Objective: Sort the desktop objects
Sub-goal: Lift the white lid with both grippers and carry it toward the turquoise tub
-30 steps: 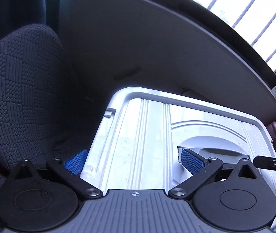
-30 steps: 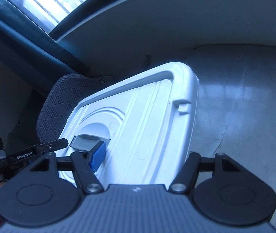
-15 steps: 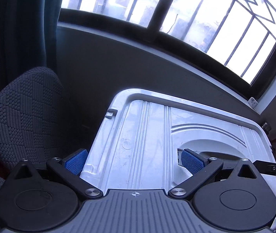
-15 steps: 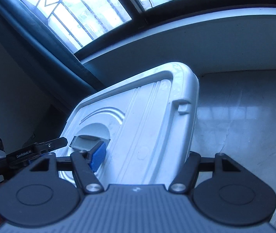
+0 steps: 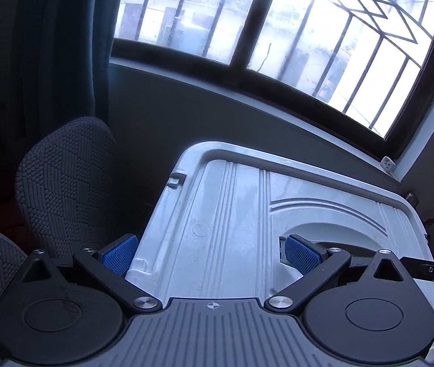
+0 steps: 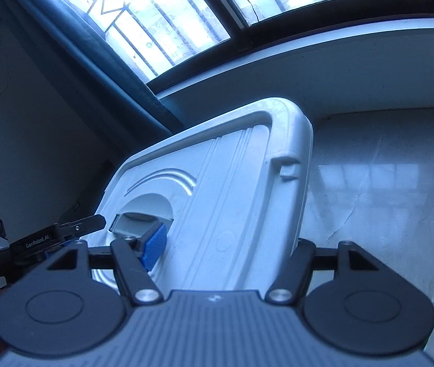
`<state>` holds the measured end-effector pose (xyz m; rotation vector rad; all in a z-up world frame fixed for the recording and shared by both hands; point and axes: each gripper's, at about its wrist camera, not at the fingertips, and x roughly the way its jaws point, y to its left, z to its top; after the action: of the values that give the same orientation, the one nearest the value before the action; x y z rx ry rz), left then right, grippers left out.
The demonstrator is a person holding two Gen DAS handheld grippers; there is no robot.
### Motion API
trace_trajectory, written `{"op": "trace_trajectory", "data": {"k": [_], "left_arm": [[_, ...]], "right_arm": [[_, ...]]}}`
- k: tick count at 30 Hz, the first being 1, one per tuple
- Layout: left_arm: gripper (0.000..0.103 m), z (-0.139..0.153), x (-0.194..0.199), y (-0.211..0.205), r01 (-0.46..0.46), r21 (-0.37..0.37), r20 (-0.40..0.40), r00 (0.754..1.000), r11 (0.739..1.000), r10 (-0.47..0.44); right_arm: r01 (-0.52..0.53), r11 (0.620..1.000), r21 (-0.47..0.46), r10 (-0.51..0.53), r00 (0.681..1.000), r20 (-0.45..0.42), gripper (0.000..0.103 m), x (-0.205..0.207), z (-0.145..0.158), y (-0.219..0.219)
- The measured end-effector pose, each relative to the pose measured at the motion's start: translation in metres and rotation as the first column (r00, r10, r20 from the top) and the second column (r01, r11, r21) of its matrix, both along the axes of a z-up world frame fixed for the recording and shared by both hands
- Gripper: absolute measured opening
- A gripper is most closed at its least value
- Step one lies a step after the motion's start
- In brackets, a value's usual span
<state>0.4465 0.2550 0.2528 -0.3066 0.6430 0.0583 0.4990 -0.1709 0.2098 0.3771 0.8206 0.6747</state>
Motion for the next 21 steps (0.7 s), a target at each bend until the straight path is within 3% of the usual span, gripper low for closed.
{"op": "trace_trajectory", "data": {"k": [8, 21], "left_arm": [[0.102, 0.002, -0.095, -0.036, -0.049, 0.009, 0.017, 0.999, 0.999, 0.049], [0.102, 0.001, -0.223, -0.083, -0.027, 0.011, 0.026, 0.999, 1.000, 0.026]], "right_arm": [[-0.030, 0.999, 0.018, 0.029, 1.000, 0.008, 0.067, -0.076, 0.000, -0.030], [-0.017, 0.997, 0.074, 0.018, 1.000, -0.022, 0.067, -0.184, -0.024, -0.063]]}}
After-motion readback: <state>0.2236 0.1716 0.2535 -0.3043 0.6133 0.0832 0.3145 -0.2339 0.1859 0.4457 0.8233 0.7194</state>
